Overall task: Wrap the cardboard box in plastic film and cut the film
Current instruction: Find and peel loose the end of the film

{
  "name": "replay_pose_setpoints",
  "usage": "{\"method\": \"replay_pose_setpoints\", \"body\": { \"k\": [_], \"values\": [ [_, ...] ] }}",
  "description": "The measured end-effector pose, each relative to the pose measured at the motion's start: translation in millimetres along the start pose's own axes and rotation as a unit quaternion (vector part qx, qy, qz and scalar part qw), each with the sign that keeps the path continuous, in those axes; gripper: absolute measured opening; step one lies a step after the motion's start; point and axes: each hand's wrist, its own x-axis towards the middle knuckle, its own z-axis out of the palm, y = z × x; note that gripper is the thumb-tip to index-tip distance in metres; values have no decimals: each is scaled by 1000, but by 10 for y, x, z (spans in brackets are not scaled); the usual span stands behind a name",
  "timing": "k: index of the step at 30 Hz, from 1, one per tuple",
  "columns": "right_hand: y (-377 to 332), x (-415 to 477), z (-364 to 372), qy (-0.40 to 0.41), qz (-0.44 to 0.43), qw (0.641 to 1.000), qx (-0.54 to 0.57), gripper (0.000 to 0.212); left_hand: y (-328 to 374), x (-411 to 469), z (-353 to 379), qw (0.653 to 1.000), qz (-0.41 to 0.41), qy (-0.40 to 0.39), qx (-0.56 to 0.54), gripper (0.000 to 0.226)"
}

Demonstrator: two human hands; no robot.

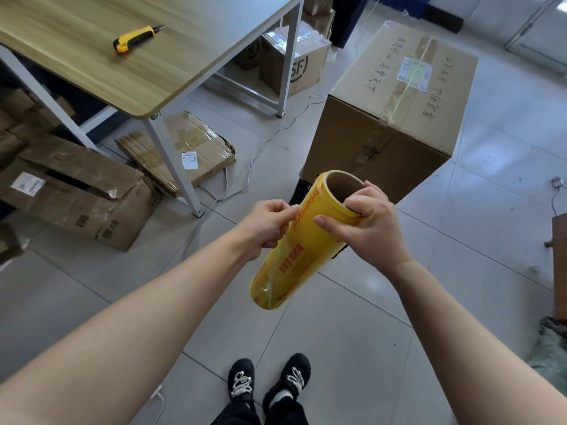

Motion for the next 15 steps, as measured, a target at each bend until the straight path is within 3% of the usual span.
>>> {"method": "replay_pose_setpoints", "body": {
  "k": [4,9,12,15],
  "values": [
    [83,1,-14,5,36,999,18,56,-66,-70,65,989,137,17,-46,25],
    [91,18,22,2,19,1000,4,42,-3,-49,33,983,74,-31,-164,28],
    [73,45,69,-5,-7,1000,-14,40,70,20,49,995,46,4,-91,24],
    [77,49,59,-7,-9,1000,-16,43,110,31,99,989,136,58,-18,19]
  ]
}}
